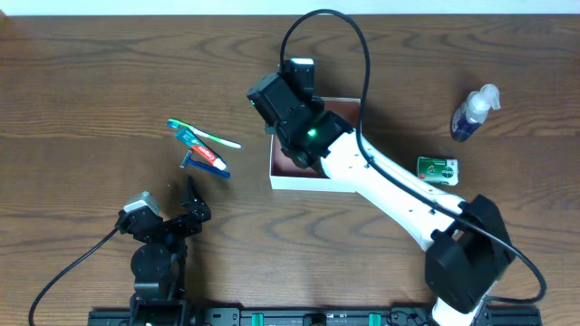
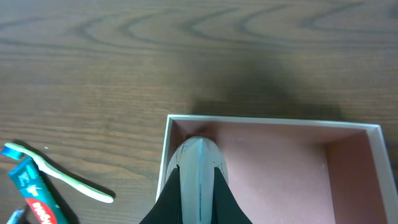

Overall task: Pack container
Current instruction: 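Lower the tube into the box's left corner and open right gripper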

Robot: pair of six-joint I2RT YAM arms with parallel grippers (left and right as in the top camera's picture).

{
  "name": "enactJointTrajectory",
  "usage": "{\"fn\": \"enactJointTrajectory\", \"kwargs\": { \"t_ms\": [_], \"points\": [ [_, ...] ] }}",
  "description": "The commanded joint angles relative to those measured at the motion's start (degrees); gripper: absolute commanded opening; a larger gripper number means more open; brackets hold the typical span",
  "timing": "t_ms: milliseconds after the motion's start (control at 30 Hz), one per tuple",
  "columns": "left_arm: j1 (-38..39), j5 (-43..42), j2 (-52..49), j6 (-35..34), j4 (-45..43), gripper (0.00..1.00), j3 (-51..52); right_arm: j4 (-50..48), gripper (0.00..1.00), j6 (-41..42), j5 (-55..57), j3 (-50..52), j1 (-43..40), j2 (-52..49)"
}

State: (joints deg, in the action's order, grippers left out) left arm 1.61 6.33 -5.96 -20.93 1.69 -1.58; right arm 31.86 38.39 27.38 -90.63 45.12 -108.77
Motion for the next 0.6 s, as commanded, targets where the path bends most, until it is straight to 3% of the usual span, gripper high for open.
{"fn": "enactJointTrajectory", "kwargs": {
  "t_ms": [0, 100, 167, 233, 300, 567],
  "points": [
    [-0.2, 0.3, 0.0, 0.6, 1.9, 0.98, 1.4, -0.8, 0.01, 0.9, 2.6, -1.3, -0.3, -0.4],
    [-0.2, 0.3, 0.0, 0.6, 1.9, 0.98, 1.4, -1.0, 0.02, 0.9, 2.7, -1.3, -0.3, -0.4],
    [-0.2, 0.3, 0.0, 0.6, 1.9, 0.98, 1.4, -1.1, 0.14, 0.9, 2.7, -1.3, -0.5, -0.4],
    [-0.2, 0.3, 0.0, 0.6, 1.9, 0.98, 1.4, -1.1, 0.35, 0.9, 2.8, -1.3, -0.6, -0.4],
    [-0.2, 0.3, 0.0, 0.6, 1.9, 0.98, 1.4, -1.1, 0.49, 0.7, 2.8, -1.3, -0.7, -0.4],
    [-0.2, 0.3, 0.0, 0.6, 1.9, 0.98, 1.4, -1.2, 0.73, -0.1, 2.8, -1.3, -1.5, -0.4]
  ]
}}
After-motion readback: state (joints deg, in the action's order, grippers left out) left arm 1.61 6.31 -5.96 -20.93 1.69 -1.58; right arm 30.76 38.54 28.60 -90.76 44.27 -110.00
